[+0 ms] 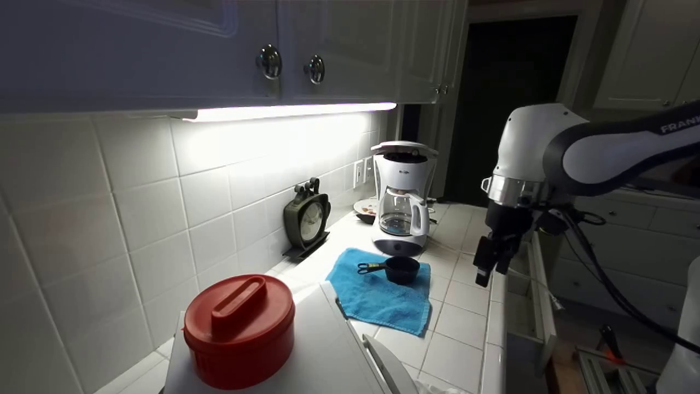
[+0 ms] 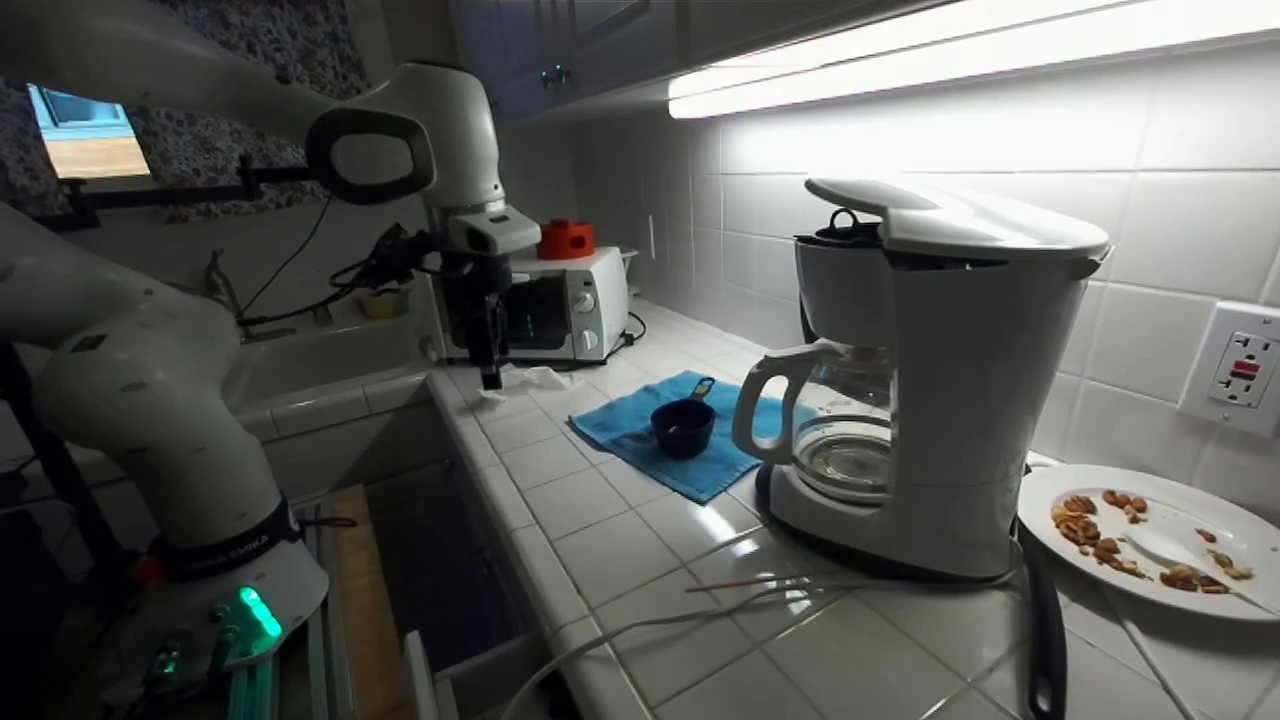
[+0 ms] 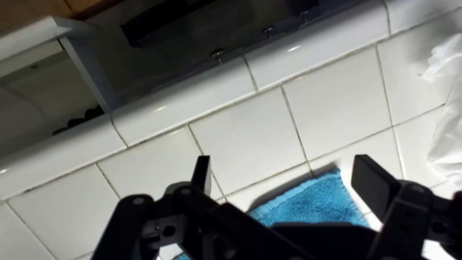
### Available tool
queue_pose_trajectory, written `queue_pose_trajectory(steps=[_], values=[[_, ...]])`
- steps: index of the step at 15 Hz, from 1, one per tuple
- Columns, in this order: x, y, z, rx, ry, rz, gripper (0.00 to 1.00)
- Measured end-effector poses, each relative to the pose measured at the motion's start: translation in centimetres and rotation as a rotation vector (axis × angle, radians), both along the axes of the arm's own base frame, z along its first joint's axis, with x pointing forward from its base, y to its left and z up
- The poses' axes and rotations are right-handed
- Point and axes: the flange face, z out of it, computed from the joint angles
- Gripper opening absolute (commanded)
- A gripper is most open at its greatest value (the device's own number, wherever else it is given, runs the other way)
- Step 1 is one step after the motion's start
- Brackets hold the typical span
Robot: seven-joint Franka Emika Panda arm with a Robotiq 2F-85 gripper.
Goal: Remove the black pot from the other black pot and put it on the blue towel
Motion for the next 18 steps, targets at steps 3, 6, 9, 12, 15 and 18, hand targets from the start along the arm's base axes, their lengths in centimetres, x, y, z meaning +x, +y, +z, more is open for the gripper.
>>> queue_pose_trajectory(steps=[3,6,9,12,15,18], values=[[2.2,-0.9,-0.6,-0.017,-0.087,0.054,1.00],[4.0,-1.3,-1.1,-0.047,-0.163,0.126,1.00],[5.2,-1.7,-2.0,-0.050,-0.143,0.105,1.00],[5.8,-1.8,-2.2,-0.051,-0.136,0.102,1.00],[6.0,-1.9,-2.2,-0.055,-0.146,0.110,1.00],[7.2,-2.5,-2.6,-0.085,-0.196,0.136,1.00]])
